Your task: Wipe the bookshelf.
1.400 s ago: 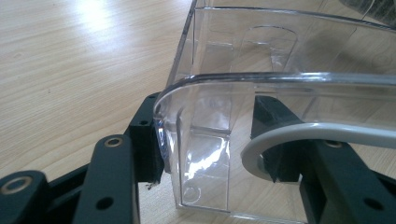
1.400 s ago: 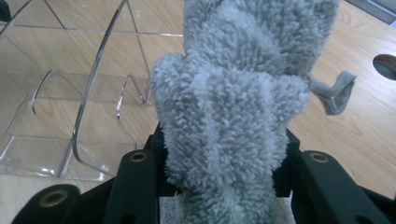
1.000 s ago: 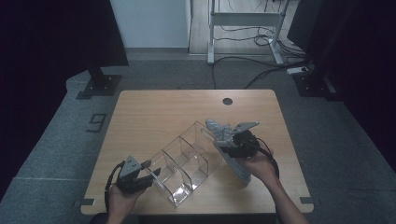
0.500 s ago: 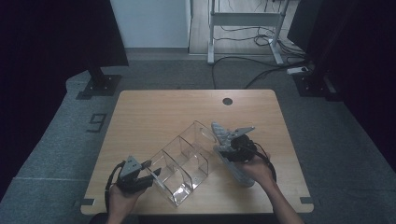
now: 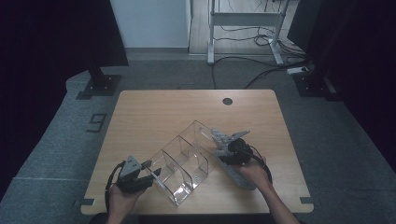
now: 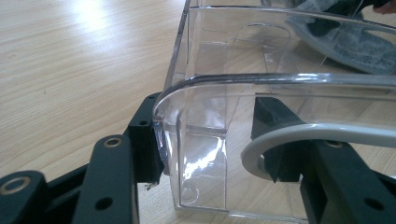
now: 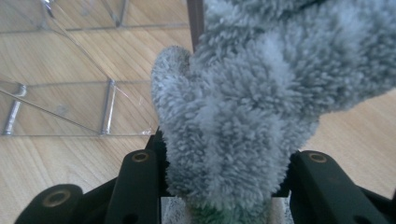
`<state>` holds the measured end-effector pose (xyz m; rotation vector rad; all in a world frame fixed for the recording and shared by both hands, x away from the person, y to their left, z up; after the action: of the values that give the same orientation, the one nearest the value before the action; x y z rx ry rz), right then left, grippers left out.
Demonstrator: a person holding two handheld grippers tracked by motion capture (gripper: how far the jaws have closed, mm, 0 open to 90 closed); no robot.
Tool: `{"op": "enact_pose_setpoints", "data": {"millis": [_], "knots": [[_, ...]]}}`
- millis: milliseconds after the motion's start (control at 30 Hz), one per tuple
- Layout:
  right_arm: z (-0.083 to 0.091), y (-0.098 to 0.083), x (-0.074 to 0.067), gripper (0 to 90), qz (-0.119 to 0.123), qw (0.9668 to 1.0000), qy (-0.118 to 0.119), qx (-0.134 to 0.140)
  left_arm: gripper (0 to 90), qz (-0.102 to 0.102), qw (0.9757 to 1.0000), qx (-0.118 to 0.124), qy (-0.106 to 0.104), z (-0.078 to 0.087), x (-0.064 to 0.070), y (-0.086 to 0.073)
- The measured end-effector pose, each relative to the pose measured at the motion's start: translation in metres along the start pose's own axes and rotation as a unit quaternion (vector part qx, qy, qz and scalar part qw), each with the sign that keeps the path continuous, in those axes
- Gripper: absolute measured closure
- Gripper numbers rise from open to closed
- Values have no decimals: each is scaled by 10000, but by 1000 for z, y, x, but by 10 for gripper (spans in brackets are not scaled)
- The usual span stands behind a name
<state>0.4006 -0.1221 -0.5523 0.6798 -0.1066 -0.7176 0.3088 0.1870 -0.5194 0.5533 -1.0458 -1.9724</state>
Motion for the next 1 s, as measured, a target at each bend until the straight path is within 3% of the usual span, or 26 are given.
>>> {"op": "enact_pose_setpoints", "data": {"millis": [300, 467, 1000], "knots": [[-17, -9, 4, 581, -51, 9998, -1, -202, 470, -15, 10000, 30, -16, 0, 0, 0], [-25, -14, 5, 584, -95, 9995, -19, -301, 456, -122, 9997, 72, -183, 1, 0, -1], [-13, -19, 3, 591, 15, 9991, -135, -401, 421, -383, 9985, 178, -353, 12, -1, -2]]}}
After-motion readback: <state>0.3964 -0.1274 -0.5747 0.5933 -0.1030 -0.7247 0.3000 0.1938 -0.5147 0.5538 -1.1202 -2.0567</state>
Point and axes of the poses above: each handheld gripper's, and its own axes: z roughly backward along the jaws, y roughly out of its top, x roughly to its right, the point moved 7 cm from there along -z, roughly forward along the jaws, and after that the axes turned 5 degrees about y, right-handed, at the moved point
